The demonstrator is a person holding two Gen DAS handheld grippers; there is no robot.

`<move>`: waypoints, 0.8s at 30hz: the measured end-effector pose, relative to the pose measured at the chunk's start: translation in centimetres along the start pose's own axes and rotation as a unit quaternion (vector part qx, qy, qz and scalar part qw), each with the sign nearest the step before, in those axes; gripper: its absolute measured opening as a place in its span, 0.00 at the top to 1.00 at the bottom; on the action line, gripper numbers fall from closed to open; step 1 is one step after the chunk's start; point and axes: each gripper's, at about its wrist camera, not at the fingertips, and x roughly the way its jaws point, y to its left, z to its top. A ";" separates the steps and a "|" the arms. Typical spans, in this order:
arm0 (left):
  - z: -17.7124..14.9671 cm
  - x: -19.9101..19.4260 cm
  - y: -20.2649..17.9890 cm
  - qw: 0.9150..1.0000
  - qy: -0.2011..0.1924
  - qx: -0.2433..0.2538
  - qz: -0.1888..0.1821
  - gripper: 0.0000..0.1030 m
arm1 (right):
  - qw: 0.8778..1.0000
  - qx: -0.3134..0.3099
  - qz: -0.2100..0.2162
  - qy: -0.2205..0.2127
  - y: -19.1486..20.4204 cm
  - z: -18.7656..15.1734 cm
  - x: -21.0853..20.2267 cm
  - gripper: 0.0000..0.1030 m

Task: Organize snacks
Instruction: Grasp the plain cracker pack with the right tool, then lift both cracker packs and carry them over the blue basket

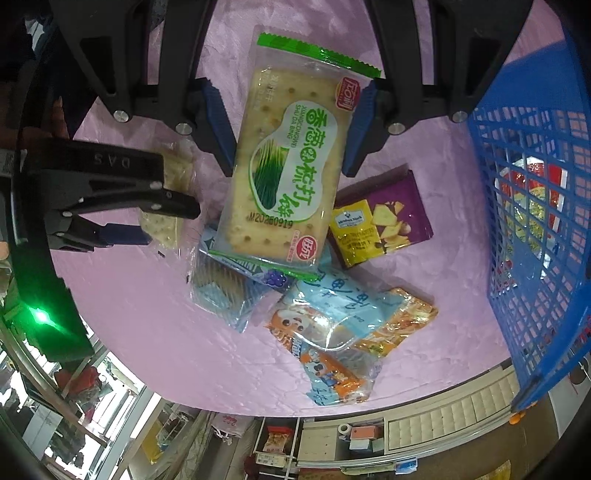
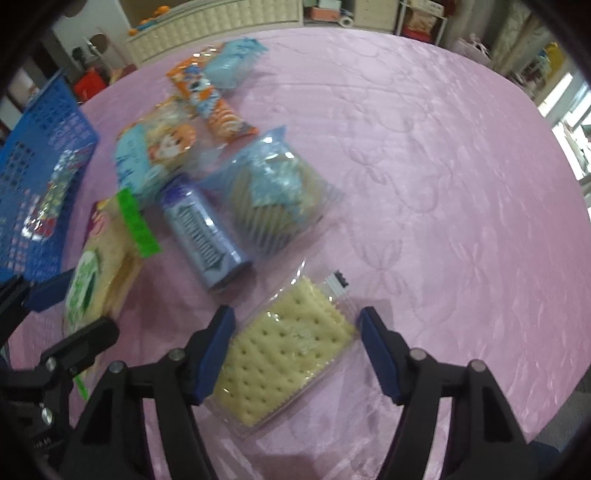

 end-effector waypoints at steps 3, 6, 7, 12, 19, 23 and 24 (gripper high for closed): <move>-0.2 0.0 -0.2 1.000 0.002 -0.001 0.002 0.47 | 1.000 -0.004 0.011 -0.011 0.2 -1.0 -0.4 0.30; -0.3 -0.4 -0.3 1.000 0.002 -0.005 0.006 0.47 | 1.000 -0.004 0.021 -0.020 0.3 -1.6 -1.3 0.30; -0.3 -0.9 -0.4 1.000 -0.001 -0.006 0.006 0.47 | 0.999 -0.005 0.024 -0.025 0.1 -1.8 -1.9 0.30; -0.1 -3.3 -0.8 1.000 -0.023 -0.012 0.008 0.47 | 0.998 -0.017 0.037 -0.051 0.2 -1.9 -4.8 0.30; 0.2 -6.5 -0.9 0.998 -0.046 -0.012 0.031 0.47 | 0.994 -0.035 0.055 -0.089 0.6 -2.0 -8.9 0.30; 0.3 -8.7 -1.3 0.997 -0.062 -0.007 0.037 0.47 | 0.991 -0.047 0.060 -0.109 1.4 -0.7 -10.7 0.30; 0.4 -9.4 -1.5 0.997 -0.068 -0.005 0.040 0.47 | 0.991 -0.048 0.061 -0.113 1.5 -0.5 -11.1 0.30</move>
